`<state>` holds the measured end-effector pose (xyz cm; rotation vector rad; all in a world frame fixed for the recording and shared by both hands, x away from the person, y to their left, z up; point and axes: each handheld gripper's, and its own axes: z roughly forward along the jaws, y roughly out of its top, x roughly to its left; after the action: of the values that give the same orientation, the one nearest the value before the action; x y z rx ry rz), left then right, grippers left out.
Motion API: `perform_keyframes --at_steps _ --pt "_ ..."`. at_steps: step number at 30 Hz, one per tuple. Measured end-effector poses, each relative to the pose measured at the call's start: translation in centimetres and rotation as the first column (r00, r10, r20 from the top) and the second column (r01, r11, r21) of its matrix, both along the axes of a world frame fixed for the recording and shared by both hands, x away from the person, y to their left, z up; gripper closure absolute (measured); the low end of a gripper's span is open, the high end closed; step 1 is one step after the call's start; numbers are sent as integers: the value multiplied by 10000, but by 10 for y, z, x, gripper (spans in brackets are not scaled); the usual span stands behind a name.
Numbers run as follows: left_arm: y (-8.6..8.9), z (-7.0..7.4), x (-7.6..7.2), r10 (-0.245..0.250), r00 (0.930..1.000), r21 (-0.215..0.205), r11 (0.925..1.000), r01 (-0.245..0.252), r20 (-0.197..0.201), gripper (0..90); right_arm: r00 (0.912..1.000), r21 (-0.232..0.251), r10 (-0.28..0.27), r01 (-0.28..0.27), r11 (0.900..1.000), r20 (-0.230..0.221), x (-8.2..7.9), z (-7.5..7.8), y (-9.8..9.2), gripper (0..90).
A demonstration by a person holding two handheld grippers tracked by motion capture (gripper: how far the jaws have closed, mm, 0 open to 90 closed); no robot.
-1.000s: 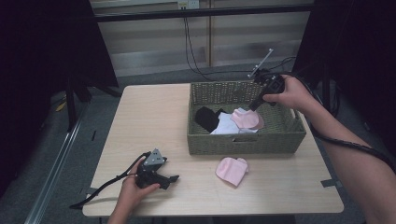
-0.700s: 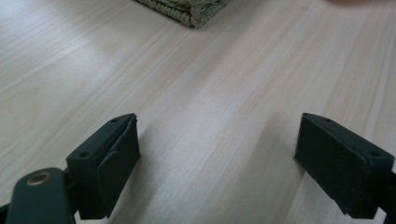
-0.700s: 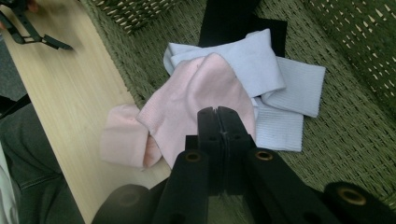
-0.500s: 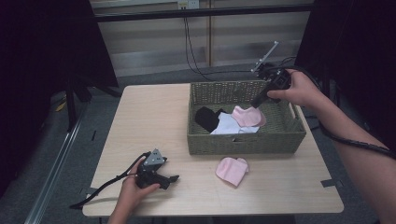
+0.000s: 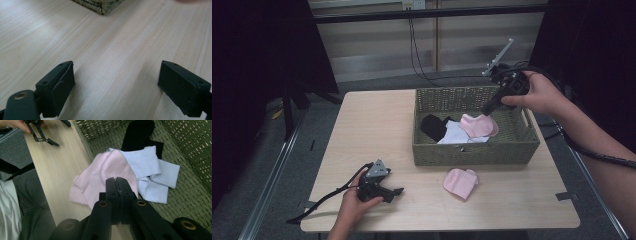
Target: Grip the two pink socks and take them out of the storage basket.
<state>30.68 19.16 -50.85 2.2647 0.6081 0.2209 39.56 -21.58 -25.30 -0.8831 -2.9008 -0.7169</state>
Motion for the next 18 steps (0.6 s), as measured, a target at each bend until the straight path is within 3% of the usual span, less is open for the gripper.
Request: perform_keyframes --at_steps 9,18 --pt "0 0 0 3 10000 0 10000 -3 2 130 9985 117 528 -530 9985 154 -22 14 11 886" --pt "0 0 0 6 10000 0 10000 -6 4 130 9940 324 1087 -1089 9935 83 -43 9 21 881"
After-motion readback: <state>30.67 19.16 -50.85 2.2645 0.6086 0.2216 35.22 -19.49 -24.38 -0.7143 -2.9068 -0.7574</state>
